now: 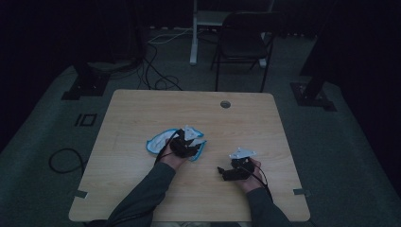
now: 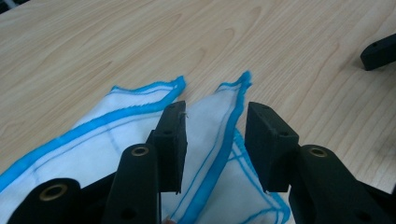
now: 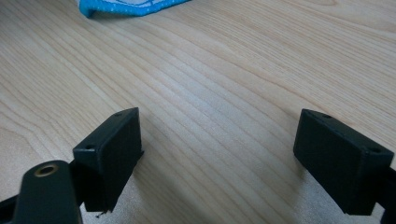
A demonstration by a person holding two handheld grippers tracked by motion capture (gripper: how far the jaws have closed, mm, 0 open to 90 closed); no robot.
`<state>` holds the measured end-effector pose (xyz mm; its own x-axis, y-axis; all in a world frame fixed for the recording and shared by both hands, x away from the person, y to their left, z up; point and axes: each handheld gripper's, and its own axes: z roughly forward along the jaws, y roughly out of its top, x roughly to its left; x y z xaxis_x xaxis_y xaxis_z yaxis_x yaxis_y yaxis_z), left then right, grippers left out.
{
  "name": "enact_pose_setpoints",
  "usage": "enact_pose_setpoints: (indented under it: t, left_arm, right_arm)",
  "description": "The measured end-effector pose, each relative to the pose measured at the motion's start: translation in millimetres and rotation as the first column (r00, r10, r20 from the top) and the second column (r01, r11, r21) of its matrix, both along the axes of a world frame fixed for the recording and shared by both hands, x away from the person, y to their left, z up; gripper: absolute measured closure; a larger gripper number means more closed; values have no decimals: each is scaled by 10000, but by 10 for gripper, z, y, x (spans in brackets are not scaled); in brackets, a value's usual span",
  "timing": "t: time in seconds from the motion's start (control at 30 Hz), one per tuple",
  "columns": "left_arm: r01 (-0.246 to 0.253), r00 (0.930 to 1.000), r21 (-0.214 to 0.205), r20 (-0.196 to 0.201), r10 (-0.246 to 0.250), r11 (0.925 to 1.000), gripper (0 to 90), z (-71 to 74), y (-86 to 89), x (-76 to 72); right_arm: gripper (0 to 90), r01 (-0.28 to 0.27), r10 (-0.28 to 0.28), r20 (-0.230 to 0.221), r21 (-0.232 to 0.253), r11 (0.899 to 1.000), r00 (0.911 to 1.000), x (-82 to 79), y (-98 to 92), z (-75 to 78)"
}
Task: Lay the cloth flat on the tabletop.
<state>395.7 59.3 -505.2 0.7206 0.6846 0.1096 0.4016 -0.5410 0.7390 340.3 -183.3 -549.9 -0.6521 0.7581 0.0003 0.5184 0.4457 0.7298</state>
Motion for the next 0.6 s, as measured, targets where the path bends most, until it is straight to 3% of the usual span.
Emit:
enact_pose_setpoints:
  t: [0.13,0.33,0.4,0.5,0.6]
  left_arm:
    - [35,10000,156,35,-36,9999,595,-11,-65,24]
    - [31,9999,887,119,-42,9961,627,-65,-250,69]
    - [-31,10000,1042,0,31,9945,687,-89,-280,91]
    - [-19,10000,1023,-57,25,9948,861,-83,-290,83]
    - [190,9998,987,41,-195,9949,888,-25,-286,47]
  right_arm:
    - [152,-8,8,0,1,10000,10000,0,0,0]
    - [152,-22,22,-12,-19,10000,10000,0,-2,2]
    - [152,-15,15,-8,-4,10000,10000,0,-1,1]
    - [152,-16,16,-9,-2,10000,10000,0,-1,1]
    - [152,-24,24,-14,-14,10000,10000,0,-2,2]
